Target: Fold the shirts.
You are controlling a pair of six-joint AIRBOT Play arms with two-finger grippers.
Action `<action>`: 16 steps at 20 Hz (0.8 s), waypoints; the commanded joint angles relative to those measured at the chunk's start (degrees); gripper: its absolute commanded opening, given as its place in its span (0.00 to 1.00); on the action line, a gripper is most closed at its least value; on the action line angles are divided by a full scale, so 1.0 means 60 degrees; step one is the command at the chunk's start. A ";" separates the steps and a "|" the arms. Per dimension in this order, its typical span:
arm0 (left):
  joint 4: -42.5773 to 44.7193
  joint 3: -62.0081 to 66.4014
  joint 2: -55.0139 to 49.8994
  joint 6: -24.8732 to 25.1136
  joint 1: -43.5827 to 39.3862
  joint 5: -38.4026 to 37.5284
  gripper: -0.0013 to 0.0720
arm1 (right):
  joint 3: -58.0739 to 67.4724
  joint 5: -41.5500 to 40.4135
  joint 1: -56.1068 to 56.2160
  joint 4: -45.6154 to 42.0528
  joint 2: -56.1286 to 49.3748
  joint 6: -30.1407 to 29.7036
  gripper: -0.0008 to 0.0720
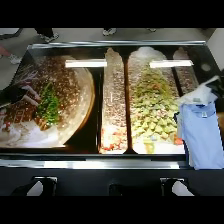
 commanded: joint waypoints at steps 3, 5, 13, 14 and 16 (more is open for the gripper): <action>0.0000 -0.0007 -0.0007 0.0004 0.0004 0.0004 0.06 | 0.0029 0.1198 -0.2503 -0.0120 0.1078 0.0973 0.08; 0.0000 -0.0007 -0.0007 0.0011 0.0007 0.0004 0.06 | 0.0029 0.1581 -0.3220 -0.0117 0.1315 0.1370 0.08; -0.0004 -0.0007 -0.0007 0.0255 0.0004 0.0000 0.06 | -0.0925 0.5129 -0.3799 -0.4156 0.1253 0.0685 0.08; 0.0000 -0.0007 -0.0007 0.0255 0.0004 0.0000 0.06 | -0.1421 0.5129 -0.3799 -0.4462 0.1308 0.0623 0.08; -0.0004 -0.0007 -0.0007 0.0251 0.0004 0.0000 0.06 | -0.2532 0.5045 -0.3799 -0.4980 0.1326 0.0248 0.08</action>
